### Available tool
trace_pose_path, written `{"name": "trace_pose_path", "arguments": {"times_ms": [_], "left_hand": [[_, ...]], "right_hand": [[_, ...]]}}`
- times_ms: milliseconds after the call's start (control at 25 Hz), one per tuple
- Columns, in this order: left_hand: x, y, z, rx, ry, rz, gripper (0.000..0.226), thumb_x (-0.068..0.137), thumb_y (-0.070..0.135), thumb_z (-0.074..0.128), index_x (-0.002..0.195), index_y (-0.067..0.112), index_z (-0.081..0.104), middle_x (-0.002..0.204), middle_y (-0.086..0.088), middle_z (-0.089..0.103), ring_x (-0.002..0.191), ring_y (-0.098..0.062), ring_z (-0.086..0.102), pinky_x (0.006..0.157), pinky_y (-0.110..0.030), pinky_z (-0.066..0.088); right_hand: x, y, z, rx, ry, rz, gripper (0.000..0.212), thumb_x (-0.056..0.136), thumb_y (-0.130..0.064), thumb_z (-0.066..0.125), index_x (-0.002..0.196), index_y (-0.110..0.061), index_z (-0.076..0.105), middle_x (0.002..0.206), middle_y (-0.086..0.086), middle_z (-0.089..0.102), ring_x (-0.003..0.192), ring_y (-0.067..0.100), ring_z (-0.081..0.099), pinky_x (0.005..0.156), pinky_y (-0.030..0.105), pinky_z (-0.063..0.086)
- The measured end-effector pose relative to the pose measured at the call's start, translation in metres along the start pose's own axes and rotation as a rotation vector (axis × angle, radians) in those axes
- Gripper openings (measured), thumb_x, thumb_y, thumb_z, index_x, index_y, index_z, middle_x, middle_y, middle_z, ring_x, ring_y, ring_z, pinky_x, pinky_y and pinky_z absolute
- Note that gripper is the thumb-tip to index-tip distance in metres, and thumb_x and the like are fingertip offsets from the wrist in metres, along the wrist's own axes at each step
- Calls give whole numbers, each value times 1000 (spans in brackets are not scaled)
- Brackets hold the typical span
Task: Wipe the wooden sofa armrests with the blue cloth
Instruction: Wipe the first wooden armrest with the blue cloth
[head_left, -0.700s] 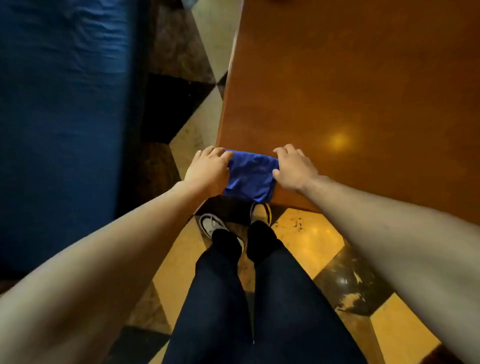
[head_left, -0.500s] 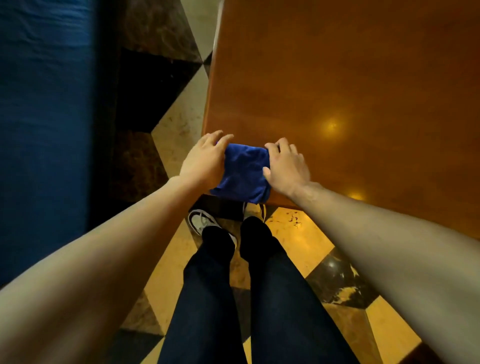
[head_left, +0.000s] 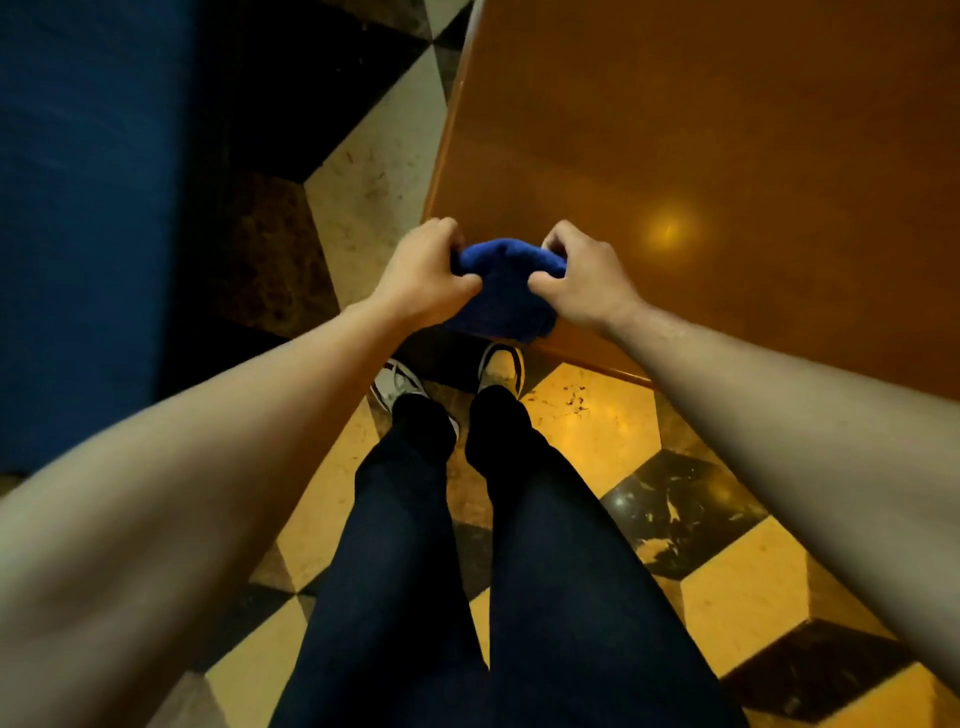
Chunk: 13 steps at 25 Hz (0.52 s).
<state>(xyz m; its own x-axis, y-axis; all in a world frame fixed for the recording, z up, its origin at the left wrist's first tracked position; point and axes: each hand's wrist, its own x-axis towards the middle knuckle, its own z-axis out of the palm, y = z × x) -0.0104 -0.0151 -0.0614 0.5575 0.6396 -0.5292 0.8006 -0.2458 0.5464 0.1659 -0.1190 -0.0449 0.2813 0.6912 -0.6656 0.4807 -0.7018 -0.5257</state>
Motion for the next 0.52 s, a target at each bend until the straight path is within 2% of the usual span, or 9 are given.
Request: {"name": "trace_pose_path", "arguments": {"times_ms": [80,160,240,320,360,440,520], "left_hand": [[-23,-4,-16,-151,41,-64,21,75,17,69,87,15,53,80,2,58,74,-20,54,57,-26,38],[-45,-8,-44,-304,176,-136,21,74,15,70,90,11,57,80,1,60,70,-16,54,59,-29,44],[-77,-18,-76,-498,338,-215,22,75,12,71,97,9,64,84,0,65,71,-9,60,63,-23,49],[-102,-31,-103,-699,446,-284,19,77,9,71,95,14,69,81,5,68,65,6,61,59,-12,48],[-117,-40,-116,-795,488,-315,16,78,8,72,92,15,71,78,5,69,62,8,62,58,-12,49],[-156,-67,-145,-967,602,-366,13,81,5,73,87,16,73,76,2,71,64,1,66,59,-18,53],[-196,-98,-170,-1075,730,-405,14,83,2,74,86,16,72,80,-2,72,71,-8,67,66,-25,56]], "right_hand": [[-11,-22,-7,83,-9,-4,18,86,-17,68,100,-12,57,89,9,64,81,31,59,69,46,51],[-15,-56,-15,153,38,-25,20,85,-16,70,101,-9,61,95,15,69,86,34,64,77,49,54],[-21,-98,-12,237,44,-97,19,86,-15,75,101,-7,67,95,14,71,83,24,65,79,42,55],[-23,-137,-7,323,13,-165,17,89,-16,76,102,-7,71,93,8,74,78,7,67,72,28,56],[-25,-158,-1,342,-20,-207,14,90,-16,74,102,-10,70,91,3,74,75,0,68,69,21,55],[-35,-214,24,343,-92,-308,8,95,-17,69,102,-16,66,90,-4,71,76,-4,67,72,17,54],[-47,-273,55,343,-143,-400,3,99,-17,64,100,-20,62,93,-4,69,82,0,66,77,21,54]]}}
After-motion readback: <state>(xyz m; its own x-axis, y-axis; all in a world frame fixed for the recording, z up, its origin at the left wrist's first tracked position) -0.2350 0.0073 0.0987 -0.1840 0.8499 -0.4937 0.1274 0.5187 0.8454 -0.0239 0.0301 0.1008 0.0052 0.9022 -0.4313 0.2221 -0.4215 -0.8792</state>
